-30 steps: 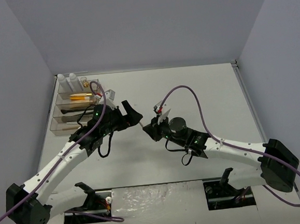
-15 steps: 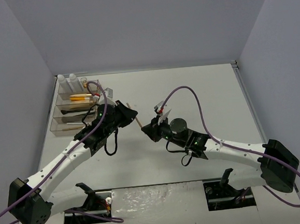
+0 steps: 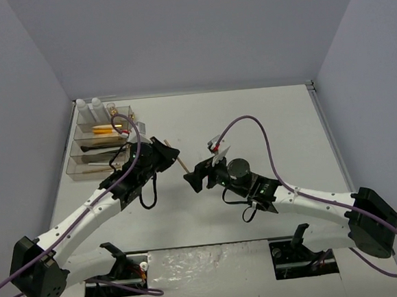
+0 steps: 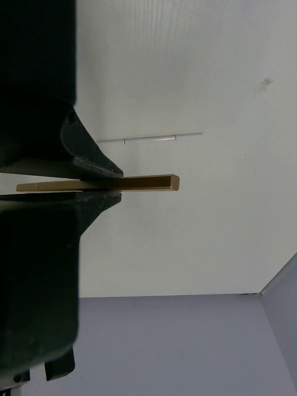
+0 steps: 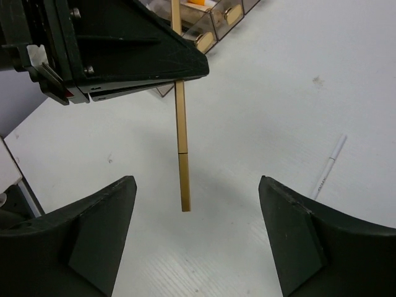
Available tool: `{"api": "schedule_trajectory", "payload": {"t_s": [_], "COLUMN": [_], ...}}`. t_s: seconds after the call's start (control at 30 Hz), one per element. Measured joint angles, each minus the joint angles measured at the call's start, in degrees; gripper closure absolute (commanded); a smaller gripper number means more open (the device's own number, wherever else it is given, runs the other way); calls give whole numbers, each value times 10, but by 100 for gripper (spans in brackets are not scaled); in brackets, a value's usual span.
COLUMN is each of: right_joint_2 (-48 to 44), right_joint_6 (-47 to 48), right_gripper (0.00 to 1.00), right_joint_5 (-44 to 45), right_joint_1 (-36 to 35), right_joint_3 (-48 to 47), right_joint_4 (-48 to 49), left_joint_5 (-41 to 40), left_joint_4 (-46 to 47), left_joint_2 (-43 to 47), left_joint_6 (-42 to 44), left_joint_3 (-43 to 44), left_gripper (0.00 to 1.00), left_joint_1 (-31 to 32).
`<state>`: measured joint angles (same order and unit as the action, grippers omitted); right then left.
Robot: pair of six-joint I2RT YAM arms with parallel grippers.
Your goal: Organize the makeup
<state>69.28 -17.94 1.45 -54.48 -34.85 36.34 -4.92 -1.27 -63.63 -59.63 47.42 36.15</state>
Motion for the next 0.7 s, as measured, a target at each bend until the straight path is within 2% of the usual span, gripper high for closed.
{"api": "schedule_trajectory", "payload": {"t_s": [0.13, 0.4, 0.57, 0.7], "right_joint_2": [-26, -76, -81, -85], "right_joint_6": [4, 15, 17, 19], "right_gripper": [6, 3, 2, 2], "right_joint_5": [37, 121, 151, 161], "right_joint_1": [0, 0, 1, 4], "right_joint_3": [0, 12, 24, 35], "right_joint_4": [-32, -91, -116, -131], "left_joint_5": [-22, -3, 31, 48], "left_joint_4": [-28, -46, -36, -10], "left_joint_2": [18, 49, 16, -37], "left_joint_6": [2, -14, -43, -58], "left_joint_3": [0, -35, -57, -57], "left_gripper": [100, 100, 100, 100], "left_joint_1": [-57, -303, -432, -484]}}
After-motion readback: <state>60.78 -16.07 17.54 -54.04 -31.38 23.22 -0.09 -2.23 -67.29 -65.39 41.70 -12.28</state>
